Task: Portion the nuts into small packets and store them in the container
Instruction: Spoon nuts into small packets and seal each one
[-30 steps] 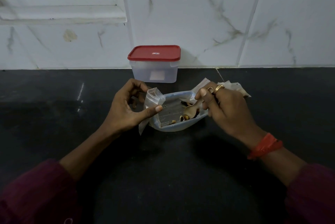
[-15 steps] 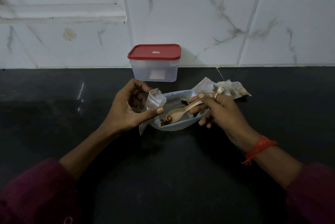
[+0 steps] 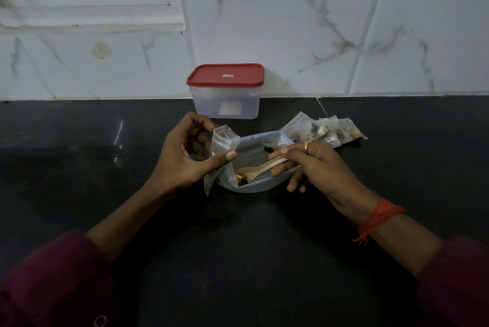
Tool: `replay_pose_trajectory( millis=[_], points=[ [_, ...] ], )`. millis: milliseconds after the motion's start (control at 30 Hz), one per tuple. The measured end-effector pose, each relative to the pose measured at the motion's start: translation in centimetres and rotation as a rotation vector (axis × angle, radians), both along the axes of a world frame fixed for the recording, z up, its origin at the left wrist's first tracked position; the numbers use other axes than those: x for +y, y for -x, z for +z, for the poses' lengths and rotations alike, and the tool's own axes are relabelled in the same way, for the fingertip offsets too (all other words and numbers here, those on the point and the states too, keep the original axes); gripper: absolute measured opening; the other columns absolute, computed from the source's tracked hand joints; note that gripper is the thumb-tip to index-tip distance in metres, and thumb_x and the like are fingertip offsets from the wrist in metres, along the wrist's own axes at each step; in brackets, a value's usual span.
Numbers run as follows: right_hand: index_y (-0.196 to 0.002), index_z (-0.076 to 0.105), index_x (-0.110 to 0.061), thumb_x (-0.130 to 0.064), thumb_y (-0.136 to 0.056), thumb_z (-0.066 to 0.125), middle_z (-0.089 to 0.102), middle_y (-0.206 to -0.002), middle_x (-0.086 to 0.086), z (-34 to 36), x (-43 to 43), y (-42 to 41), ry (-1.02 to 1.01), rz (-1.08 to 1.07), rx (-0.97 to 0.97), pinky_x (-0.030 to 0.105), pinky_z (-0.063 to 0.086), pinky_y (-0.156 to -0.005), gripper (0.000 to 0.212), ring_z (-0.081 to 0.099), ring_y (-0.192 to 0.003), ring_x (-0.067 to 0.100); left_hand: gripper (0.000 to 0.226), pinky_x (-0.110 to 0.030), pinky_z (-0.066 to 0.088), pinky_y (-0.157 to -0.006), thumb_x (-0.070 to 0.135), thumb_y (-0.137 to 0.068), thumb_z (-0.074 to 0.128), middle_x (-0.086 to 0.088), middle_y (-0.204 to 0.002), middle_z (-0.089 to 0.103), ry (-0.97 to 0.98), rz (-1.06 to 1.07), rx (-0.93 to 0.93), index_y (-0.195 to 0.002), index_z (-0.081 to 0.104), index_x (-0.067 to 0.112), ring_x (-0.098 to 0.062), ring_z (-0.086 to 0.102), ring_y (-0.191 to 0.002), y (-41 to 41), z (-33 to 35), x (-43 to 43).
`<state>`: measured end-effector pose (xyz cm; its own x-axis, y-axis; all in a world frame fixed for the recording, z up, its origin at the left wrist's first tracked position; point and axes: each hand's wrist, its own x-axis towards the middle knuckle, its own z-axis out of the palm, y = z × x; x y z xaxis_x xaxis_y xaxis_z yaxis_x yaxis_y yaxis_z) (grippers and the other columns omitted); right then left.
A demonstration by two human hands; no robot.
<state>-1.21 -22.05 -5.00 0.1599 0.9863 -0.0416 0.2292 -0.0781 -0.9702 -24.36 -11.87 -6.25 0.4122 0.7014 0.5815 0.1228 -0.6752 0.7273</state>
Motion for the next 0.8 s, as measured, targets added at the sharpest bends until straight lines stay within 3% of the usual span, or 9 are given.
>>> replay_pose_trajectory(
  millis=[267, 533, 800],
  points=[
    [-0.108, 0.073, -0.016, -0.026, -0.103, 0.052, 0.078, -0.093, 0.006, 0.1, -0.2, 0.5, 0.074, 0.025, 0.140, 0.020, 0.044, -0.044, 0.024, 0.062, -0.050, 0.012, 0.052, -0.019, 0.055, -0.066, 0.042, -0.069, 0.082, 0.012, -0.100, 0.067, 0.005, -0.035, 0.002, -0.106, 0.054, 0.017, -0.012, 0.067, -0.084, -0.1, 0.1, -0.1],
    [-0.101, 0.074, -0.013, -0.024, -0.102, 0.053, 0.078, -0.085, 0.006, 0.3, 0.1, -0.1, 0.050, -0.117, 0.200, 0.020, 0.040, -0.044, 0.024, 0.059, -0.046, 0.010, 0.047, -0.026, 0.058, -0.064, 0.042, -0.070, 0.082, 0.015, -0.098, 0.068, -0.019, -0.030, 0.024, -0.096, 0.055, 0.015, -0.014, 0.067, -0.081, -0.1, 0.0, 0.0],
    [-0.102, 0.076, -0.013, -0.021, -0.101, 0.052, 0.078, -0.088, 0.008, 0.6, 0.2, -1.0, -0.019, -0.201, 0.243, 0.020, 0.041, -0.045, 0.025, 0.059, -0.048, 0.010, 0.036, -0.043, 0.061, -0.071, 0.041, -0.072, 0.082, 0.001, -0.105, 0.072, -0.058, -0.030, 0.092, -0.083, 0.061, 0.015, -0.022, 0.070, -0.095, 0.1, -0.3, 0.4]
  ],
)
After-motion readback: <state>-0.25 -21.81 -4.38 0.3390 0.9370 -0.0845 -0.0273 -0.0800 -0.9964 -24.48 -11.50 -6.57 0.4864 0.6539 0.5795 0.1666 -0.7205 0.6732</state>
